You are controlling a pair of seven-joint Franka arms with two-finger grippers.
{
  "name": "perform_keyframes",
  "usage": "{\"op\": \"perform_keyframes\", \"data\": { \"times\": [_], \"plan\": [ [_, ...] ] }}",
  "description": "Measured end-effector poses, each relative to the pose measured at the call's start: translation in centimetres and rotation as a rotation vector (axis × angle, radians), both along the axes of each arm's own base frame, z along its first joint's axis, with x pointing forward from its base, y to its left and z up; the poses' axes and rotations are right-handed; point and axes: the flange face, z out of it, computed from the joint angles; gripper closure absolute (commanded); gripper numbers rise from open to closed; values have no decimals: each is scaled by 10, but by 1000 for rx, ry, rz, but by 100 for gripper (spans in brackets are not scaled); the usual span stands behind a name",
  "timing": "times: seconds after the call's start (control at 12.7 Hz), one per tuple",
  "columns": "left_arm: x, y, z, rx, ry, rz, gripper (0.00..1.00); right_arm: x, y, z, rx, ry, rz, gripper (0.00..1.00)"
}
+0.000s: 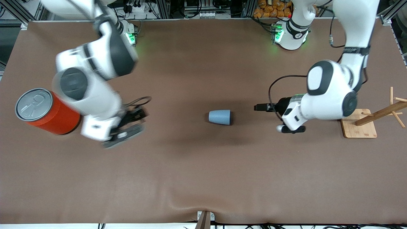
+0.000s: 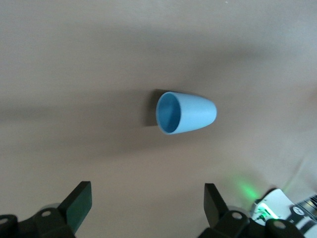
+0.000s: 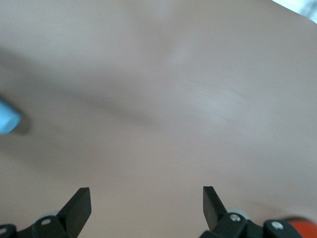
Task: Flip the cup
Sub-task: 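Withdraw the right gripper while the left gripper reaches the cup's base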
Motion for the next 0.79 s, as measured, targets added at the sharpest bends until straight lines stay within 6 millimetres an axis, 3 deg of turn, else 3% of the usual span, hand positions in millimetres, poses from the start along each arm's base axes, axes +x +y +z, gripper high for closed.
{"op": "perform_keyframes", "data": {
  "times": [0.16,0.24,0.39,0.55,0.79],
  "plan": [
    [1,-5,-35,-104,18,-31,5,22,-100,0,4,1,-145,0],
    [1,-7,-54,-168,21,-51,9,24,-129,5,6,-5,-187,0],
    [-1,-13,-99,-299,15,-80,19,18,-140,29,11,-33,-300,0],
    [-5,-18,-139,-367,0,-103,21,3,-145,62,14,-49,-422,0],
    [-12,-36,-165,-424,-30,-117,28,-25,-160,84,18,-63,-625,0]
  ]
}}
